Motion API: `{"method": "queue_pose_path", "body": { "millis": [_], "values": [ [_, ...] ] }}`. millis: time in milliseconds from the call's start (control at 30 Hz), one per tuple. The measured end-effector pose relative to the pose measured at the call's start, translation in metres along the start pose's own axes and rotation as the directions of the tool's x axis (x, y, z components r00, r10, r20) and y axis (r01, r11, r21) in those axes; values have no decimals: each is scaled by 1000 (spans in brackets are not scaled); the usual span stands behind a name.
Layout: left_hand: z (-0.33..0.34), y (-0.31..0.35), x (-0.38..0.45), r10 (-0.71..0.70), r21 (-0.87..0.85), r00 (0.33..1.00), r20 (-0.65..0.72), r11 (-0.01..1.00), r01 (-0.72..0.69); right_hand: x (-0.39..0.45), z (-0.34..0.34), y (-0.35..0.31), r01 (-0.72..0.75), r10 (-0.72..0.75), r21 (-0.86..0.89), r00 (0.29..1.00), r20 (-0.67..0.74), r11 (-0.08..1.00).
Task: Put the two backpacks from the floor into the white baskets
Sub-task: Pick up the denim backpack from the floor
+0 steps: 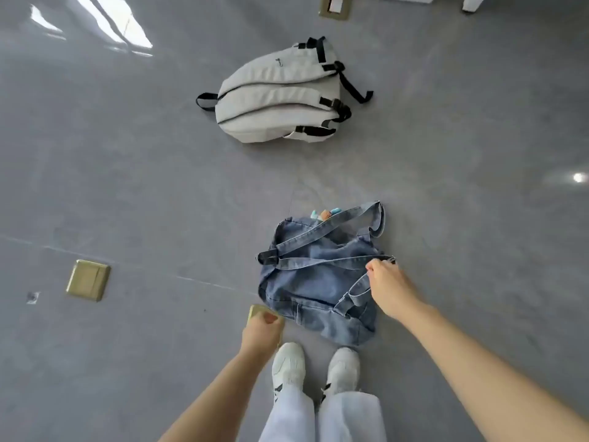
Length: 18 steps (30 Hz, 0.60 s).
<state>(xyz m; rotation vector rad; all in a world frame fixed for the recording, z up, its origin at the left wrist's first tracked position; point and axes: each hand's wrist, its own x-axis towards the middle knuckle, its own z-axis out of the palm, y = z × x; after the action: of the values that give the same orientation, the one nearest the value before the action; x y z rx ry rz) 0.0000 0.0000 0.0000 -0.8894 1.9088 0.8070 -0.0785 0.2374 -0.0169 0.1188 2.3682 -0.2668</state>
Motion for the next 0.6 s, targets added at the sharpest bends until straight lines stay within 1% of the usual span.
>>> {"method": "queue_pose_path", "body": {
  "millis": [33,100,200,300,400,433,500,567,600],
  "values": [
    [13,2,18,34,60,999,34,998,-36,17,12,4,14,-13,-25,1000,21,1000],
    [39,8,63,51,111,995,90,992,-61,55,39,12,24,-22,-34,999,41,999],
    [79,25,116,32,123,983,178,991,-54,102,69,23,12,-5,-84,997,81,996],
    [122,26,167,-46,25,982,182,999,42,141,98,37,5,5,-115,996,86,993],
    [162,21,207,-191,-78,962,196,975,210,174,120,49,89,-75,-179,994,80,980],
    [170,21,216,-219,-96,955,199,966,242,180,122,50,106,-94,-177,993,74,978],
    [189,21,230,-257,-160,947,191,944,289,190,135,53,127,-116,-136,989,90,982],
    [195,26,235,-266,-236,954,137,927,292,191,148,55,118,-102,-110,984,146,987],
    [199,27,239,-273,-272,954,120,916,296,189,153,56,118,-91,-137,978,187,984]
  ]
}}
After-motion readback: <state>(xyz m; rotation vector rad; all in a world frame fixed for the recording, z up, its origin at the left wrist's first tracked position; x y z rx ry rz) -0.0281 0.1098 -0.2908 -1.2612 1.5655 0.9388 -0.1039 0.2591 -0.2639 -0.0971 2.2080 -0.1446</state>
